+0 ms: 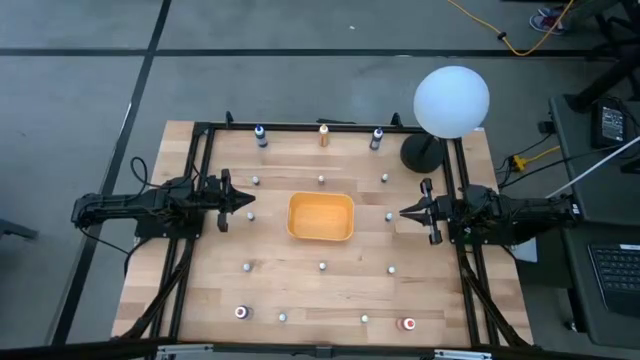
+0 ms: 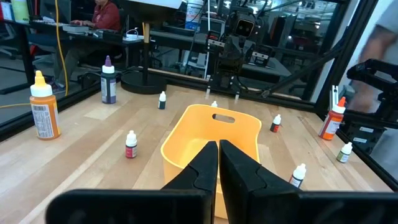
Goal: Pick & Place food coloring
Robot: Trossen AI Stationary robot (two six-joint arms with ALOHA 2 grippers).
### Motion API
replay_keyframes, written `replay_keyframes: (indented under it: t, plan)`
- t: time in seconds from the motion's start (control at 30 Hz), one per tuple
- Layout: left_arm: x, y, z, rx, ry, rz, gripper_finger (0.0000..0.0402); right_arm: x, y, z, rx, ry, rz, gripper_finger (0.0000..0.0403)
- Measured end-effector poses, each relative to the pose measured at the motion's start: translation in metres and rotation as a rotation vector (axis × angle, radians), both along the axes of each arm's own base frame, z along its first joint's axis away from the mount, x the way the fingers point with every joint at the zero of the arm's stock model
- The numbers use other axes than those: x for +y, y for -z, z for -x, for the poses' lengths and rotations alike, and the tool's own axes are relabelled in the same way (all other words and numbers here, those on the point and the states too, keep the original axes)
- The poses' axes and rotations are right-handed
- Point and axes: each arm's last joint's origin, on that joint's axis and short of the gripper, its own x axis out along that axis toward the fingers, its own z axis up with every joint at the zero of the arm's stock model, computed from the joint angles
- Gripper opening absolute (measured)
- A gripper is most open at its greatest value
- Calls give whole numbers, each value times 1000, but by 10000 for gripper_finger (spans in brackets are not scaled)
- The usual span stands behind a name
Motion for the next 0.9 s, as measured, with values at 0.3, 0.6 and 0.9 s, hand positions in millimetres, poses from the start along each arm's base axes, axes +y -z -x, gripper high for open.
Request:
replay_keyframes:
  t: [0.3,0.6,0.9]
  plan:
    - [0,0,0,-1,0,0,13,0,0,0,0,0,0,34]
    - [0,0,0,0,0,1,8,0,0,0,0,0,0,34]
    - [0,0,0,0,0,1,10,0,0,0,6,2,-69,34]
